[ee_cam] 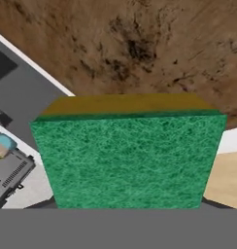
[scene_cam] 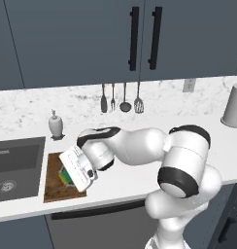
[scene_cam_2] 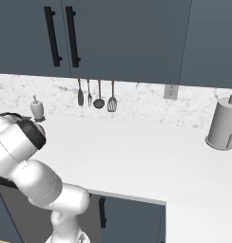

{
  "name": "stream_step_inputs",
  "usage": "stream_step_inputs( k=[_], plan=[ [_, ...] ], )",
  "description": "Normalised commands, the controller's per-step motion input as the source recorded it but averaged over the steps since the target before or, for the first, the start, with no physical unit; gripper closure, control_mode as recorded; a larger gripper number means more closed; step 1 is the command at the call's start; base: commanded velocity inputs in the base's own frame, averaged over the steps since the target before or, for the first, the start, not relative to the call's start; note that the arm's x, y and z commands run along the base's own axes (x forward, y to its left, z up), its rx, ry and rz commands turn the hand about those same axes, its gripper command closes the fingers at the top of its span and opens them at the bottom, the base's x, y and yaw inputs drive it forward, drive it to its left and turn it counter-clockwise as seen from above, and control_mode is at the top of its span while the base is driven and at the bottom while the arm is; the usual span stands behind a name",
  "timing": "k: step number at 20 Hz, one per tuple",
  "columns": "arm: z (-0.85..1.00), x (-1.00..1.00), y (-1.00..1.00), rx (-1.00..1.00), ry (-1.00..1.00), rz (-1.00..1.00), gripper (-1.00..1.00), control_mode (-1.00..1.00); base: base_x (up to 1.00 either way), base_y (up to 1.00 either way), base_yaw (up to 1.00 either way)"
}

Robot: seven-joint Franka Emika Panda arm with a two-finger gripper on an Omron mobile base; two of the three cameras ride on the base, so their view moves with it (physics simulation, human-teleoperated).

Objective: Pick up the sponge from the counter and clean the cutting board by briefly scrubbing or pressing down on the cutting board. Once finished, release the sponge.

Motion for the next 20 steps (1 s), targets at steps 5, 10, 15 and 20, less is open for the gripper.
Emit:
stream_step_inputs(
  k=[5,10,15,20],
  plan=[
    [-0.12,0.21,0.26,0.01,0.02,0.00,1.00,-1.00,0.00,0.00,0.00],
    [-0.08,0.19,0.33,0.00,0.17,0.00,1.00,-1.00,0.00,0.00,0.00],
    [-0.38,0.00,0.05,0.00,0.14,0.00,1.00,-1.00,0.00,0.00,0.00],
    [-0.58,0.18,0.10,0.00,0.12,0.00,1.00,-1.00,0.00,0.00,0.00]
  ],
)
